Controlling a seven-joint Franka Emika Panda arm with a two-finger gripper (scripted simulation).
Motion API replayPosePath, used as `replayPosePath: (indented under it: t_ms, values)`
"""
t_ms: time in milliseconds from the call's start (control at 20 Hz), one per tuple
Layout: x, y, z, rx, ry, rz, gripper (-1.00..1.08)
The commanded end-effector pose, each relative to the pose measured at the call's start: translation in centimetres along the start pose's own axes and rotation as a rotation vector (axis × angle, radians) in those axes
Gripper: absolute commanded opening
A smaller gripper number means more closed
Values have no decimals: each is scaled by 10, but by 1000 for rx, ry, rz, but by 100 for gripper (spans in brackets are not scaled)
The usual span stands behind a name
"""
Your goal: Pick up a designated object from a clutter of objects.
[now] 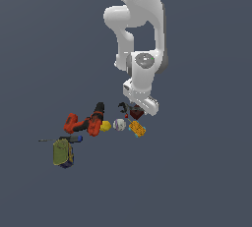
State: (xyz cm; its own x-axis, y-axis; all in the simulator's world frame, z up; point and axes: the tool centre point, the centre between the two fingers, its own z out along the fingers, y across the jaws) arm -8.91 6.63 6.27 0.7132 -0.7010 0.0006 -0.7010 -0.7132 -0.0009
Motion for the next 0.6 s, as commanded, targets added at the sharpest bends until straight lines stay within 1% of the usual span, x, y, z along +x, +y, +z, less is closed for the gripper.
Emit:
replayPosePath:
  t_ms: [0,250,500,550]
  values:
    - [0,1,11,-1,-1,1,100]
    - [-1,1,30,-1,-1,2,100]
    - [-1,1,36,-1,-1,2,100]
    - [-1,1,36,-1,-1,2,-100]
